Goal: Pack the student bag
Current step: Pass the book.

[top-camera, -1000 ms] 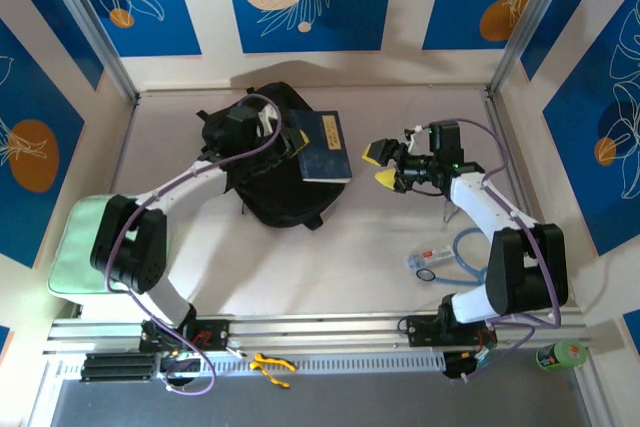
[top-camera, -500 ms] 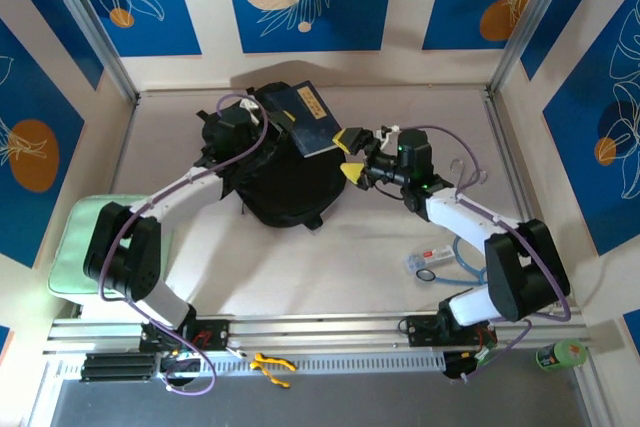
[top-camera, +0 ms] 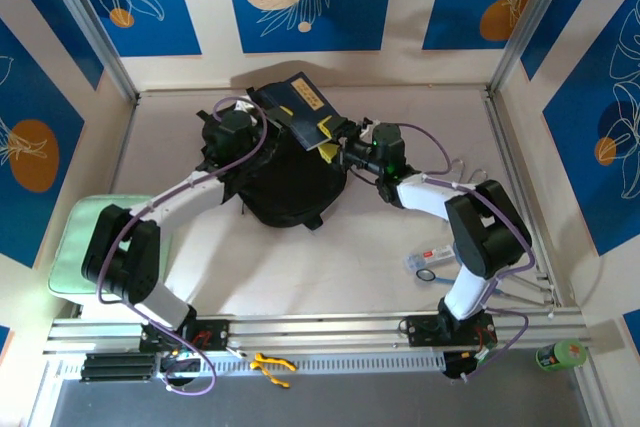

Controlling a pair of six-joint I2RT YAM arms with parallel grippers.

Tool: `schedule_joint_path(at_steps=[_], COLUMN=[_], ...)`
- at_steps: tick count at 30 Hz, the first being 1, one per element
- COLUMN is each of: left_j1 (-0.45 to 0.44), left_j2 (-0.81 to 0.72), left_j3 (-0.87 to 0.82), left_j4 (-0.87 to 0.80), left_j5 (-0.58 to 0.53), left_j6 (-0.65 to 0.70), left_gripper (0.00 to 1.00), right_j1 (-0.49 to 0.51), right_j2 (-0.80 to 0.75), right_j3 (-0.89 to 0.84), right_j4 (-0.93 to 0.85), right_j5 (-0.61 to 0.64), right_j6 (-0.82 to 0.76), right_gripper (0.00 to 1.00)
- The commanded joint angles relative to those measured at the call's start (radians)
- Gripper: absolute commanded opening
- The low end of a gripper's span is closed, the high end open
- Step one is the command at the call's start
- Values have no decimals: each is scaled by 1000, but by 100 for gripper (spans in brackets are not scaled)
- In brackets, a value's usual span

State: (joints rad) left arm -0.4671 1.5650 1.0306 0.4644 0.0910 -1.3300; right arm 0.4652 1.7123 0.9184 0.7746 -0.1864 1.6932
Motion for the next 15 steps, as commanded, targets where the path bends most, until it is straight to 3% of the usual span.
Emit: schedule_joint_path(at_steps=[1,3,6,10,12,15], left_j1=[-6,-5,0,7,5,4], left_j2=[-54,-60,-66,-92,-121,-168], left_j3=[-14,-22,-23,-51,-68,-76], left_j4=[68,60,34,-18,-92,-275], left_j5=[-25,-30,-23,-15,-21,-22], left_j6=[-6,1,15,87,161,321], left_gripper=[0,0,8,43,57,70], right_j1=[6,5,-1,-17,-27,-50], right_j2=[-6,-26,-74,-157,-204,-279], right_j3=[25,10,-6,-19,-23,-29], right_j4=[95,87,8,-143,-233,-372], right_j5=[30,38,50,71,87,105], right_j6=[19,-1,-54,-156,-216,-316], right_gripper=[52,37,20,2,0,0])
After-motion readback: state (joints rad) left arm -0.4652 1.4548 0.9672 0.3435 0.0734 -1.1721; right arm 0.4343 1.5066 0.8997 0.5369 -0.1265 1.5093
